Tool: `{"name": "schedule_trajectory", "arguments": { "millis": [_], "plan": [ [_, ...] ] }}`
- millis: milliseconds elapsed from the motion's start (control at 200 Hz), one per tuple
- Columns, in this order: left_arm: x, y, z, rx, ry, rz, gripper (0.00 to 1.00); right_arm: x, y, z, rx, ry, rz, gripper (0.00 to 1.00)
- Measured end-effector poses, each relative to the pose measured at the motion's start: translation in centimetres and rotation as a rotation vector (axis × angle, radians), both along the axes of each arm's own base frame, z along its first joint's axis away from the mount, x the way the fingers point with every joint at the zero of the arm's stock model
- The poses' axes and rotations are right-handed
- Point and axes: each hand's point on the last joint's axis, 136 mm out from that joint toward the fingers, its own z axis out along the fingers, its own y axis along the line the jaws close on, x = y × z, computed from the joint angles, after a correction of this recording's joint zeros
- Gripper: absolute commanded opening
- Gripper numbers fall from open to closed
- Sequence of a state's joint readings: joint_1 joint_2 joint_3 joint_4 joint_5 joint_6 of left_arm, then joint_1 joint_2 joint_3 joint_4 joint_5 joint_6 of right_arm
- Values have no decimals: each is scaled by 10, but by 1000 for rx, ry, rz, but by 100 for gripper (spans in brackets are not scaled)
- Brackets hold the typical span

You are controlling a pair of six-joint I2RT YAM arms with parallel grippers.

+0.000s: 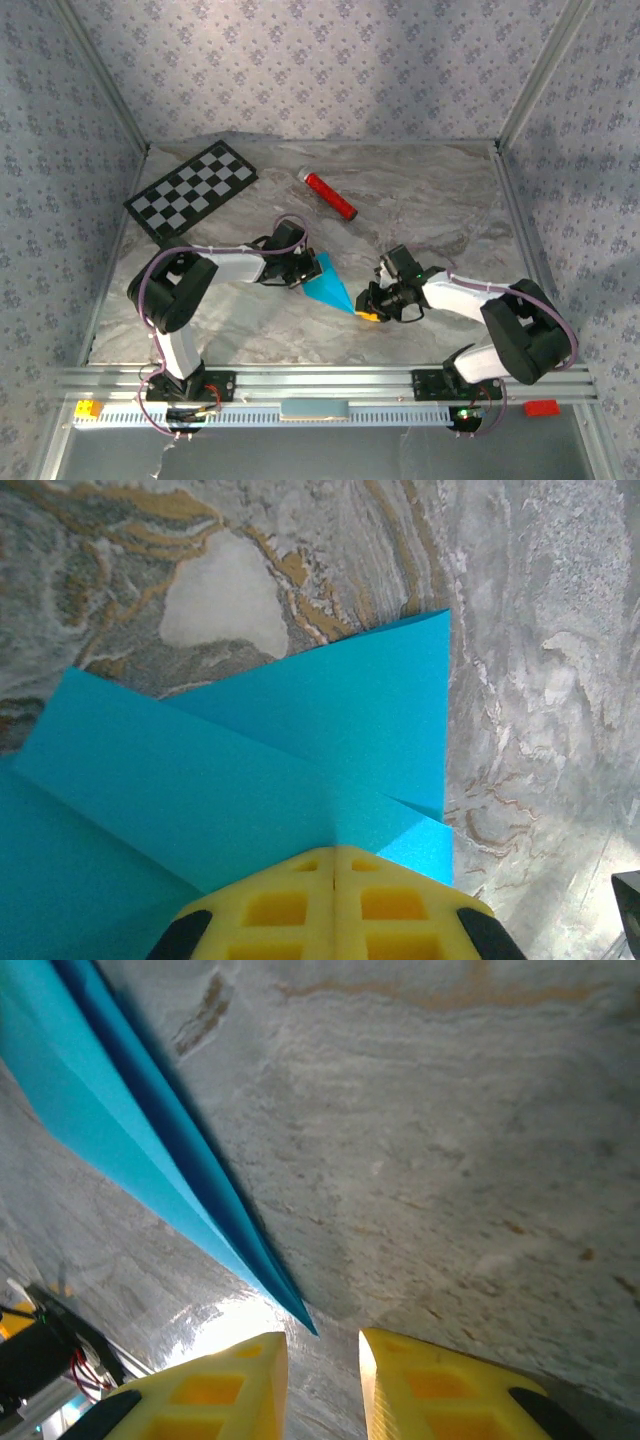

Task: Fold a paper plane with a square sheet of paper (pick it up from the middle)
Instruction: Fourth fold the wing at the center of the table.

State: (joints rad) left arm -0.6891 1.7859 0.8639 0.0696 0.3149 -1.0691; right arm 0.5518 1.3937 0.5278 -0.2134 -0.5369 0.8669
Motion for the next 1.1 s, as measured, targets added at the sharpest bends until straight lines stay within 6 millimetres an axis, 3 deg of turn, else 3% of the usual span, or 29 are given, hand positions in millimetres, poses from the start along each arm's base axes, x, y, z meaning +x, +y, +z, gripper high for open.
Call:
{"name": "schedule_trajectory", "arguments": {
  "millis": [225, 460, 960, 1099],
  "plan": [
    [-1, -1, 0, -6, 5, 2, 2, 6, -4, 12, -31, 42, -142, 27],
    [-1, -1, 0, -7, 8, 0, 2, 35, 11, 55, -13, -49, -137, 28],
    [-2, 0, 0, -8, 6, -8, 2, 27, -1, 44, -44, -109, -121, 31],
    [-2, 0, -1, -9, 6, -7, 2, 20, 0, 33, -31, -116, -107, 25]
  ]
}}
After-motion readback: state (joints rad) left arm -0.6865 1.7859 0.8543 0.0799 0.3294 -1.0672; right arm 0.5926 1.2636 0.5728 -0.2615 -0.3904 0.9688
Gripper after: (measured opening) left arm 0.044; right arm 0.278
